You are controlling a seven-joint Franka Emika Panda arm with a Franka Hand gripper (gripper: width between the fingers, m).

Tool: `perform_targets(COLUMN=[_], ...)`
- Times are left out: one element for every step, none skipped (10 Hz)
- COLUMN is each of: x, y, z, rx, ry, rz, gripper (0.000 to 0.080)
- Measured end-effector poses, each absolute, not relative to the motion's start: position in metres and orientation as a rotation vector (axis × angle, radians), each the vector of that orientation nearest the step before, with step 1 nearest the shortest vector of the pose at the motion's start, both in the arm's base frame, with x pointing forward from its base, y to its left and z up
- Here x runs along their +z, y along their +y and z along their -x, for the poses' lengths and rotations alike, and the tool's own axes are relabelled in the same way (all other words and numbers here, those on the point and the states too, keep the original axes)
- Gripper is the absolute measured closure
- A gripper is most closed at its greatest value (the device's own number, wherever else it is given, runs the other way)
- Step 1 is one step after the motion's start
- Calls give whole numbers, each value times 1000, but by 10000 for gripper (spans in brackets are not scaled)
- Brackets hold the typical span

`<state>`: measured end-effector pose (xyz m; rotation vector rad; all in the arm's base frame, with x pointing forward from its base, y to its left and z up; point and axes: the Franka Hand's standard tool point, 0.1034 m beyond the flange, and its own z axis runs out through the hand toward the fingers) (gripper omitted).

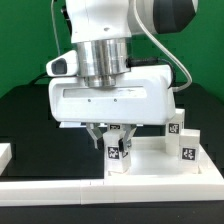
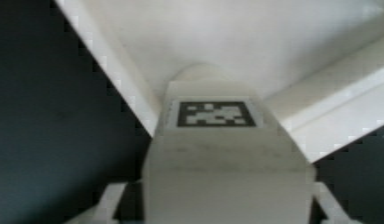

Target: Assemble square table

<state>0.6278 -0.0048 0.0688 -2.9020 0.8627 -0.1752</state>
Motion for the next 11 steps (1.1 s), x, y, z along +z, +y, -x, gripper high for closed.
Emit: perform_targets(x=[69,68,68,68,68,69,68,66,66,66,66], y=[-5,-5,-7,-9,-8,-7,-6,-4,-4,-4,-5], z=[-628,-628,-627,-626,-626,-623,-624,-624,-624,-623,-623], rx=[-168,-164,-150,-123,-90,-4,65,118,133,135,137], ry=[976,1035,1195,1387,1533,1810,2048,2234,2340,2393,2415], rz=[2862,2839,2770,2675,2593,2396,2162,1923,1787,1718,1693], gripper=[511,511,511,511,511,511,511,509,509,509,509])
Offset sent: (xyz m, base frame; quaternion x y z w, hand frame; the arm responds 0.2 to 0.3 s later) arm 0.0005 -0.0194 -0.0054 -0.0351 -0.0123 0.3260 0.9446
